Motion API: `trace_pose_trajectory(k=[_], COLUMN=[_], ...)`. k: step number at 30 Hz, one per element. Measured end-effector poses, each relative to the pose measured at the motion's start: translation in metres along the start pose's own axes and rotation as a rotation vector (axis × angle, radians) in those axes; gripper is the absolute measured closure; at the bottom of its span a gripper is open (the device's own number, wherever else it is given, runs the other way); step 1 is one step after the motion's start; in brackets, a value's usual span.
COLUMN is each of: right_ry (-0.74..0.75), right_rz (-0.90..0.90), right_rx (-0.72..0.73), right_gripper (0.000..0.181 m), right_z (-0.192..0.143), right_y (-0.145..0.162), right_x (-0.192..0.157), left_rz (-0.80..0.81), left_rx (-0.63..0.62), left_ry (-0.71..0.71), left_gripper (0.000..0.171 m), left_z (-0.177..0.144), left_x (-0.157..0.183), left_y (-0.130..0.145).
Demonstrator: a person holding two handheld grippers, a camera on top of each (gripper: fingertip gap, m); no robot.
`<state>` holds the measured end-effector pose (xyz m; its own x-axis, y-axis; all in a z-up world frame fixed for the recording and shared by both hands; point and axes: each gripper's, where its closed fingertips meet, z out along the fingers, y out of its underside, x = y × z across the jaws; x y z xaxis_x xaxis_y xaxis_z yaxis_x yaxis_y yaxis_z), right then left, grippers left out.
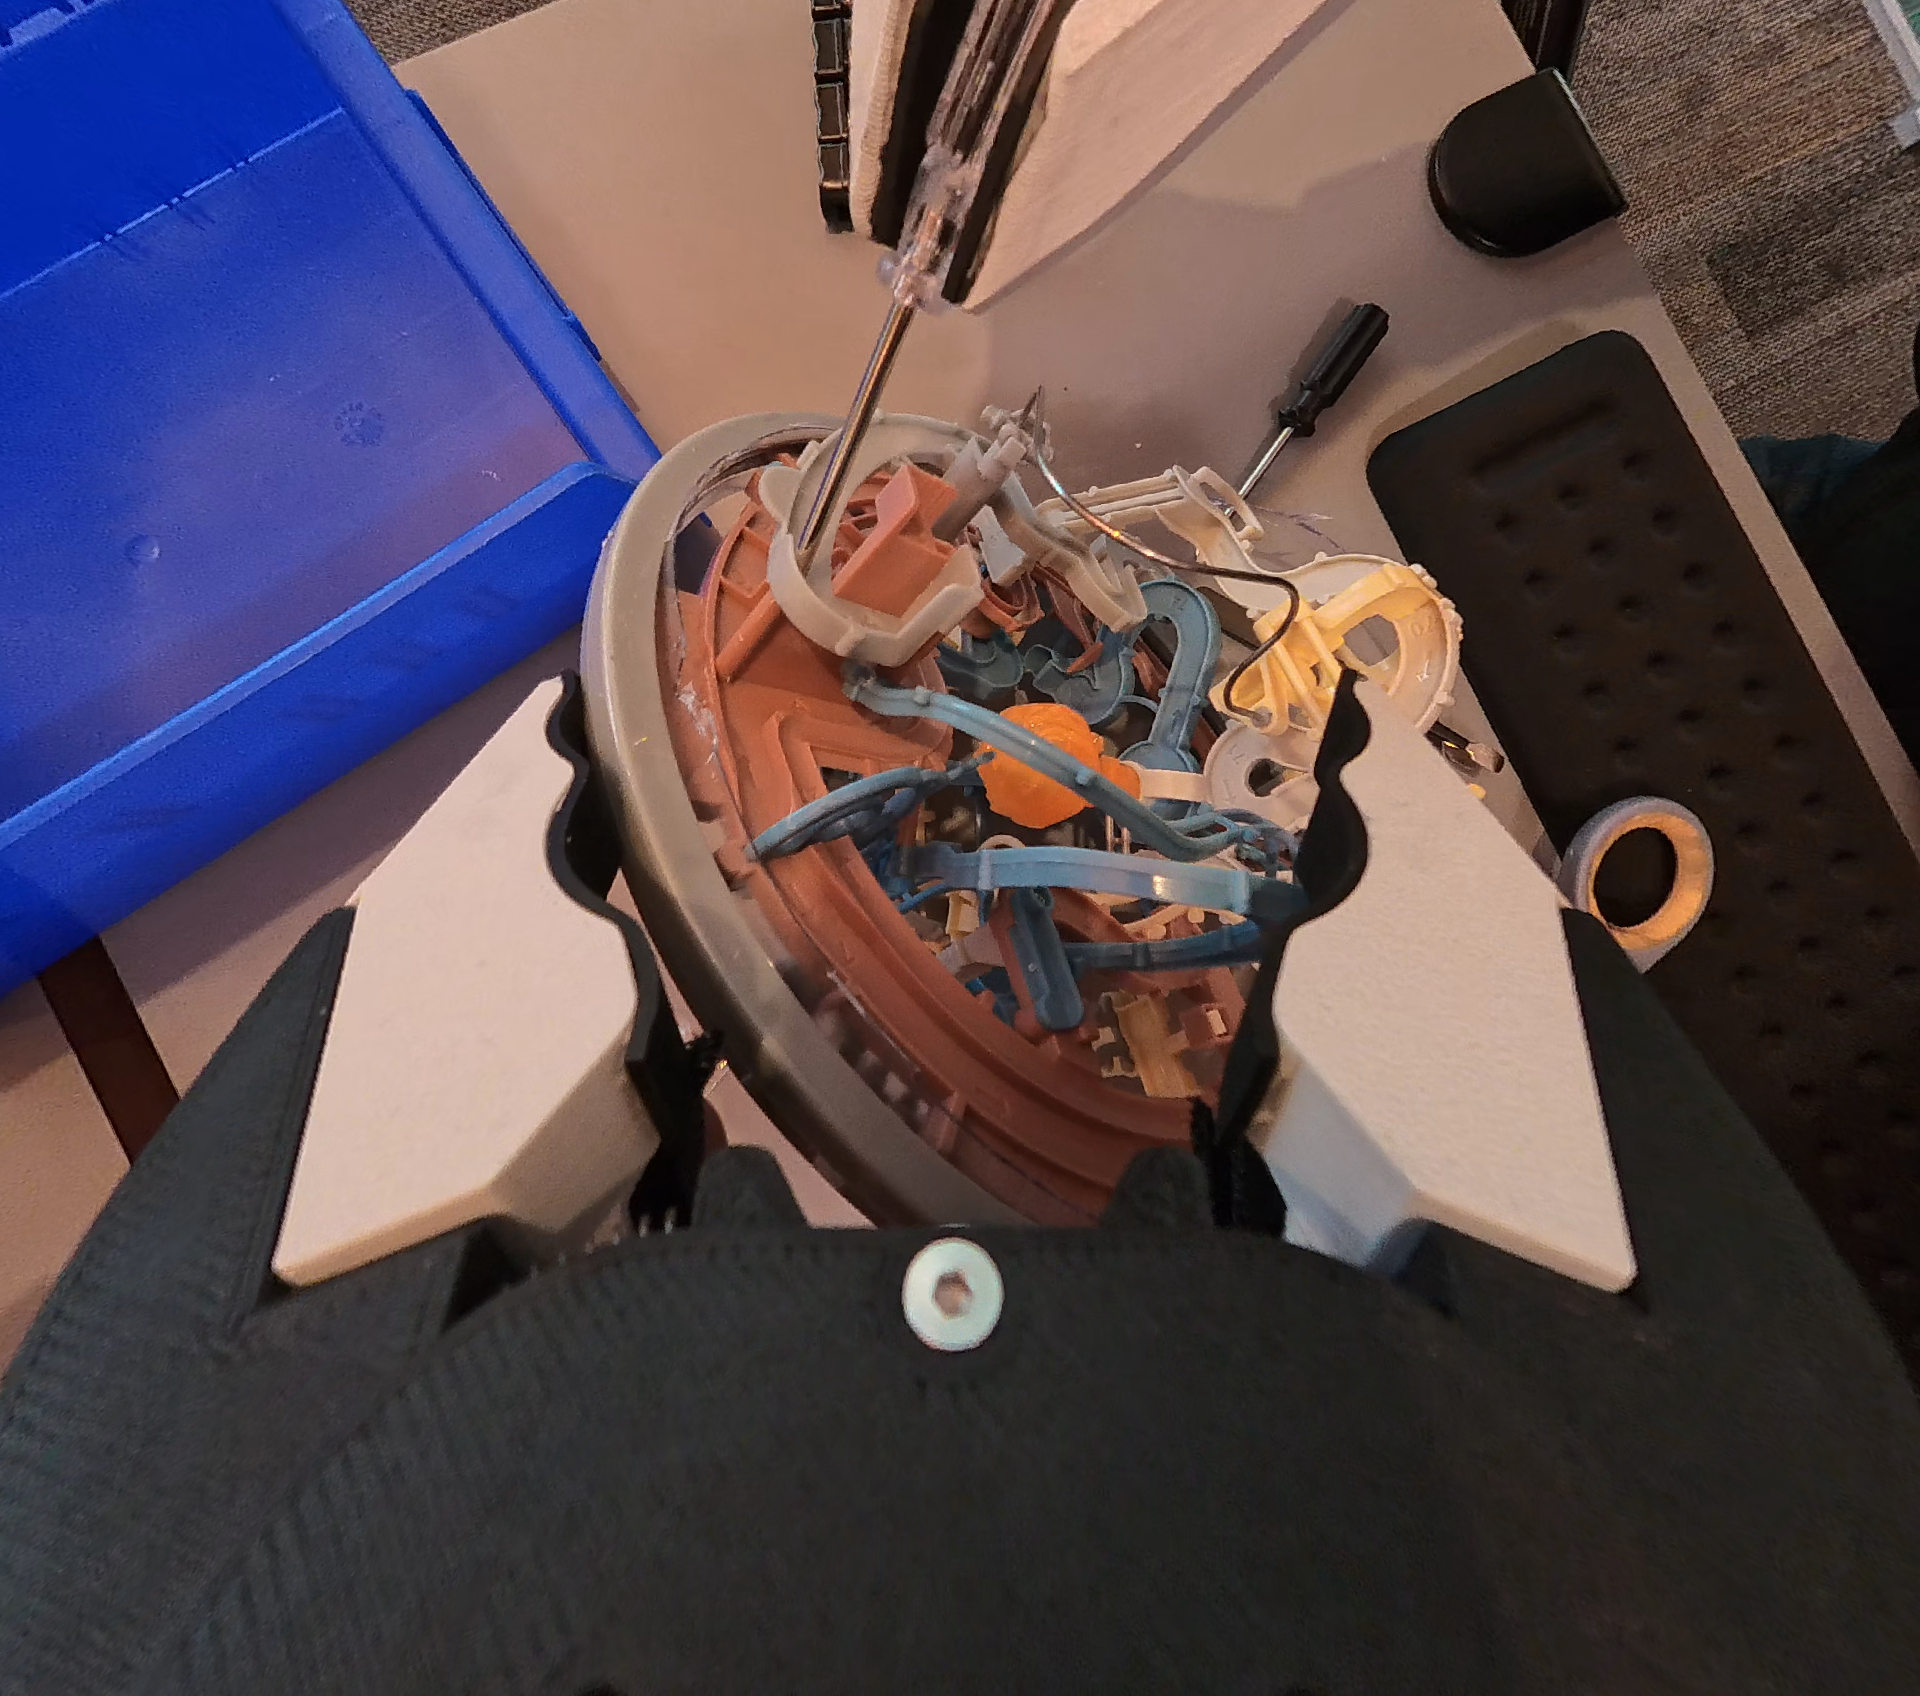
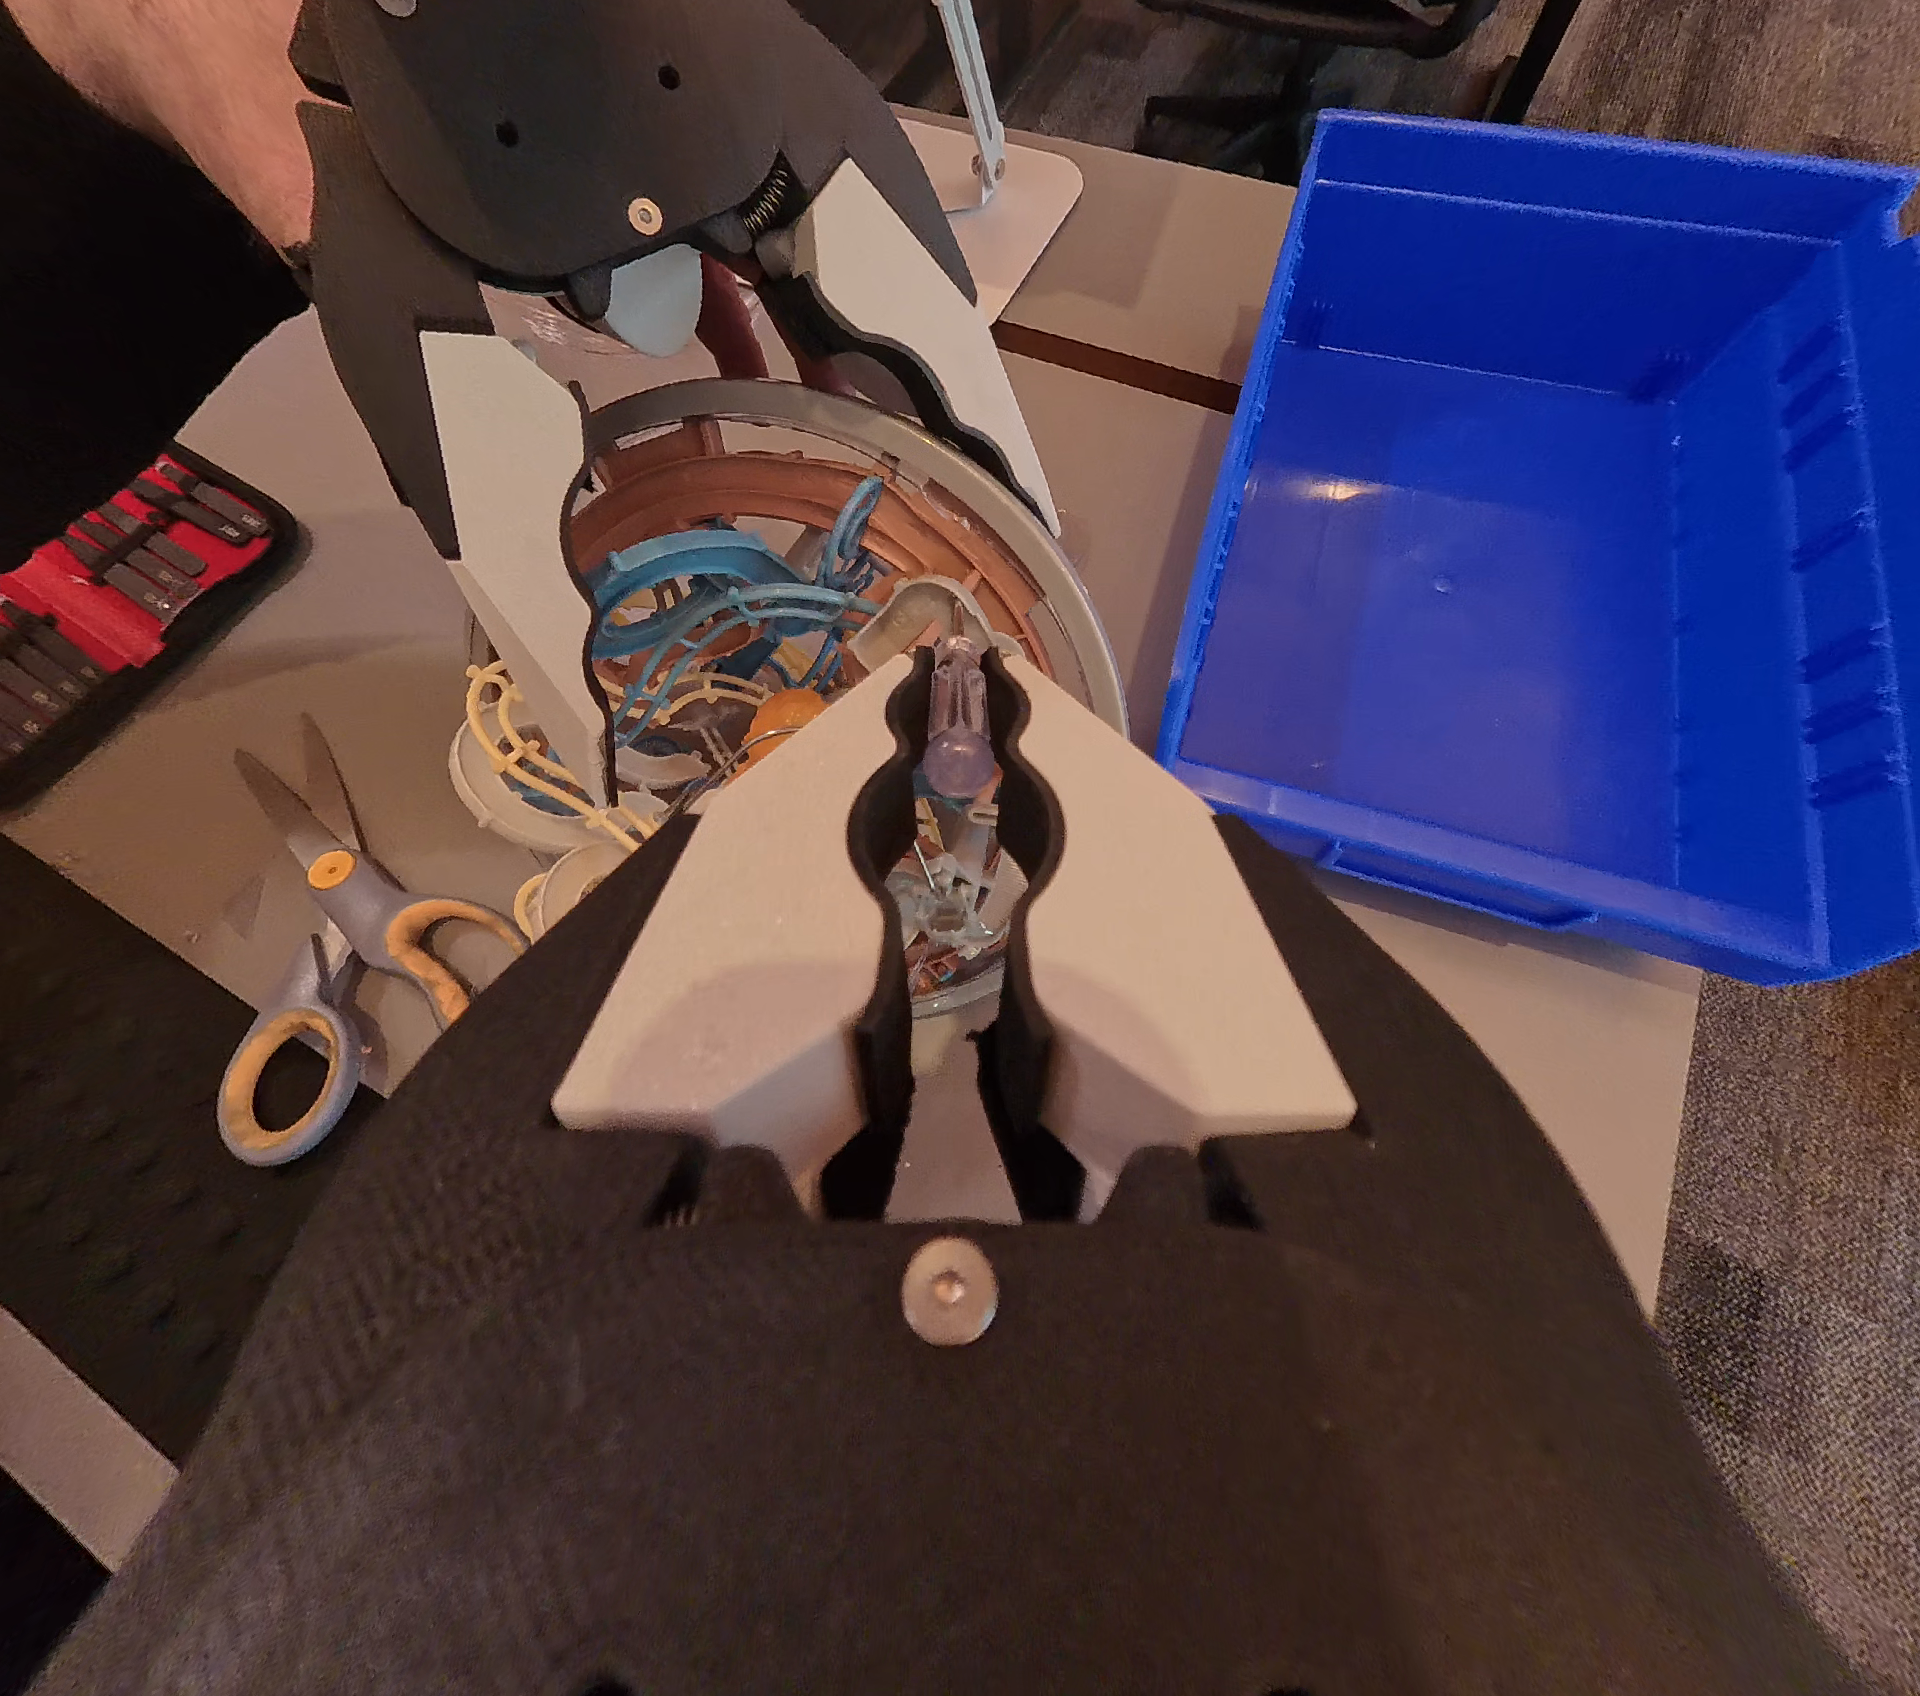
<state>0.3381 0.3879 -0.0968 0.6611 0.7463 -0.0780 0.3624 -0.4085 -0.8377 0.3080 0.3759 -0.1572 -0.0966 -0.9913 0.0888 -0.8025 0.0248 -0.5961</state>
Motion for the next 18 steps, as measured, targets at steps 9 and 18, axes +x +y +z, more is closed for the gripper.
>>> trace_pose_trajectory(k=[9, 18], right_ry=[0.018, 0.047], right_rz=[-0.266, -0.647], right_rx=[-0.033, -0.062], right_gripper=[0.174, 0.174], right_z=[0.0004, 0.0009], right_y=[-0.0011, 0.0011], right_x=[-0.0033, -0.0077], left_rz=[-0.005, -0.004], left_rx=[0.041, 0.051], left_ry=[0.02, 0.037], left_gripper=[0.039, 0.039], left_z=[0.0009, 0.0018], left_x=[0.0005, 0.0004], left_y=[-0.0028, -0.0036])
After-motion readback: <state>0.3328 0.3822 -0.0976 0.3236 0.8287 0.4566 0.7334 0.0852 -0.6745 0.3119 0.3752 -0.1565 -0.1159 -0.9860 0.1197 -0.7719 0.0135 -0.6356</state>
